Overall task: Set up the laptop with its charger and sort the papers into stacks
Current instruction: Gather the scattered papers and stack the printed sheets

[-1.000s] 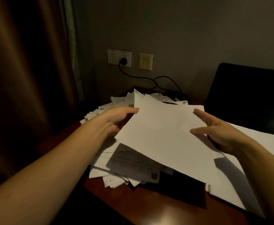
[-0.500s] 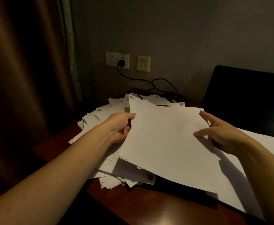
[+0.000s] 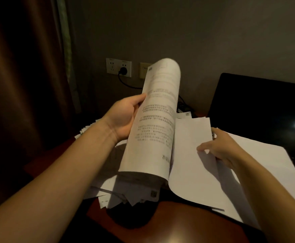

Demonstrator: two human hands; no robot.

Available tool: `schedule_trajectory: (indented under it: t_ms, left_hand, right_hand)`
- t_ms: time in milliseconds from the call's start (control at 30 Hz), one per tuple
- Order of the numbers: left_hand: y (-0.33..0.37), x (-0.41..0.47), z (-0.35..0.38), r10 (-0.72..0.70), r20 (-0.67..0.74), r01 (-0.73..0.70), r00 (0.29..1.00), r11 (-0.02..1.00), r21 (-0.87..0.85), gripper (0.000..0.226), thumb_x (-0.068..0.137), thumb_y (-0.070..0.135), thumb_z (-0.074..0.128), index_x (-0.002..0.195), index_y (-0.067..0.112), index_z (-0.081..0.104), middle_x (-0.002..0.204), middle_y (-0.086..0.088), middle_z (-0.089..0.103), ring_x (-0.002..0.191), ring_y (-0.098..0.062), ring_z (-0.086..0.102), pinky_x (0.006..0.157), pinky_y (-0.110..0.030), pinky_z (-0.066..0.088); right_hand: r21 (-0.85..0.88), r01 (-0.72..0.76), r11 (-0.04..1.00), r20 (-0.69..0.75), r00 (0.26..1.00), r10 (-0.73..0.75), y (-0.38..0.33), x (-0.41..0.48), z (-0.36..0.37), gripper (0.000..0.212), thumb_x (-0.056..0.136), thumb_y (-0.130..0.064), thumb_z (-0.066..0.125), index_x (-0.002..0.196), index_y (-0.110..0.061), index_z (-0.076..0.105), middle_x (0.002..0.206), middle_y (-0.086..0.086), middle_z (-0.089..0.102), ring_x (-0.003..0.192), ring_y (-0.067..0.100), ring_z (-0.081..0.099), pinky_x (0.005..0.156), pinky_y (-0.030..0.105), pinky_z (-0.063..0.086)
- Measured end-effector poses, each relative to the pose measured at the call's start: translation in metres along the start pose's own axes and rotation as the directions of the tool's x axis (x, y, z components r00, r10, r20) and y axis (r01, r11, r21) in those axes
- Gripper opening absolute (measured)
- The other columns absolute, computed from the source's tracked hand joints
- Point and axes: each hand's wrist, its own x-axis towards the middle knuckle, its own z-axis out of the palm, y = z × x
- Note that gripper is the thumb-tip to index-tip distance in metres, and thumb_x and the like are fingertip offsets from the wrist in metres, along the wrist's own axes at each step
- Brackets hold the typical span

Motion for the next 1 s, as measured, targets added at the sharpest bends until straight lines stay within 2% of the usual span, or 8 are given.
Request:
schedule_trajectory:
  t_ms: [200, 433, 500, 633, 700, 833, 933, 1000]
  left_hand:
    - [0.012, 0.008, 0.015, 0.002, 0.100, 0.006, 0.995, 0.997, -0.078, 0.036, 0.106, 0.033, 0.038, 0.130, 0.012, 0.055, 0.099, -0.006, 0.061, 0.088, -0.020, 0.062, 0.079, -0.035, 0.057]
    - [0.001, 0.010, 0.022, -0.016, 0.138, 0.040, 0.990, 0.984, -0.172, 0.034, 0.108, 0.033, 0.035, 0.110, 0.010, 0.060, 0.082, -0.003, 0.060, 0.070, -0.015, 0.062, 0.067, -0.029, 0.058]
    - [0.003, 0.012, 0.028, -0.014, 0.136, 0.028, 0.991, 0.994, -0.101, 0.028, 0.106, 0.033, 0.040, 0.115, 0.012, 0.056, 0.084, 0.000, 0.054, 0.072, -0.014, 0.056, 0.067, -0.027, 0.054]
    - [-0.003, 0.023, 0.029, 0.145, -0.305, -0.015, 0.941, 0.920, 0.392, 0.030, 0.102, 0.029, 0.054, 0.108, 0.003, 0.067, 0.083, -0.006, 0.068, 0.072, -0.023, 0.066, 0.067, -0.034, 0.056]
    - [-0.015, 0.027, 0.020, 0.244, -0.448, 0.041, 0.860, 0.842, 0.538, 0.028, 0.103, 0.026, 0.054, 0.100, 0.001, 0.067, 0.080, -0.011, 0.071, 0.067, -0.022, 0.068, 0.057, -0.028, 0.055]
    - [-0.050, 0.036, -0.018, 0.347, -0.550, 0.234, 0.760, 0.643, 0.729, 0.029, 0.103, 0.031, 0.050, 0.088, 0.008, 0.061, 0.081, -0.016, 0.063, 0.068, -0.020, 0.059, 0.058, -0.030, 0.042]
    - [-0.069, 0.038, -0.033, 0.383, -0.546, 0.221, 0.746, 0.630, 0.744, 0.015, 0.101, 0.031, 0.054, 0.102, 0.017, 0.060, 0.102, -0.004, 0.066, 0.079, -0.020, 0.065, 0.062, -0.029, 0.048]
    - [-0.070, 0.037, -0.030, 0.401, -0.555, 0.203, 0.729, 0.648, 0.735, 0.035, 0.101, 0.032, 0.056, 0.134, 0.025, 0.050, 0.131, 0.003, 0.054, 0.098, -0.017, 0.064, 0.072, -0.028, 0.052]
  right_hand:
    - [-0.069, -0.034, 0.997, -0.006, 0.999, 0.034, 0.002, 0.003, 0.002, 0.032, 0.087, -0.012, 0.072, 0.116, -0.014, 0.060, 0.108, 0.007, 0.061, 0.094, 0.030, 0.060, 0.071, 0.035, 0.049]
    - [0.114, 0.003, 0.993, 0.044, 0.999, -0.009, -0.002, -0.002, -0.001, 0.011, 0.095, -0.008, 0.058, 0.101, -0.014, 0.064, 0.104, 0.006, 0.070, 0.095, 0.029, 0.067, 0.088, 0.040, 0.056]
    - [0.233, 0.009, 0.972, 0.151, 0.987, -0.045, -0.004, -0.006, -0.009, 0.001, 0.093, -0.007, 0.062, 0.093, -0.008, 0.063, 0.091, 0.010, 0.071, 0.080, 0.027, 0.070, 0.076, 0.040, 0.060]
    - [0.438, 0.103, 0.893, 0.126, 0.976, -0.175, -0.006, -0.013, -0.024, 0.032, 0.081, -0.024, 0.079, 0.081, -0.007, 0.052, 0.072, 0.015, 0.050, 0.059, 0.025, 0.050, 0.056, 0.033, 0.046]
    - [0.577, -0.037, 0.816, 0.107, 0.994, -0.031, -0.006, -0.009, -0.022, 0.024, 0.094, -0.026, 0.064, 0.080, -0.009, 0.055, 0.069, 0.011, 0.051, 0.055, 0.020, 0.053, 0.051, 0.027, 0.048]
    - [0.730, -0.324, 0.602, 0.381, 0.924, 0.035, -0.012, -0.007, -0.018, 0.059, 0.094, -0.065, 0.045, 0.084, -0.011, 0.066, 0.084, 0.011, 0.071, 0.077, 0.029, 0.069, 0.071, 0.039, 0.056]
    - [0.514, -0.120, 0.849, 0.242, 0.970, -0.009, -0.017, -0.011, -0.012, 0.016, 0.095, -0.012, 0.062, 0.111, -0.011, 0.063, 0.106, 0.015, 0.073, 0.079, 0.024, 0.075, 0.059, 0.033, 0.061]
    - [0.454, -0.019, 0.891, 0.102, 0.994, -0.031, -0.020, -0.008, -0.012, 0.030, 0.090, 0.004, 0.063, 0.114, -0.014, 0.061, 0.105, 0.012, 0.071, 0.080, 0.021, 0.073, 0.055, 0.027, 0.058]
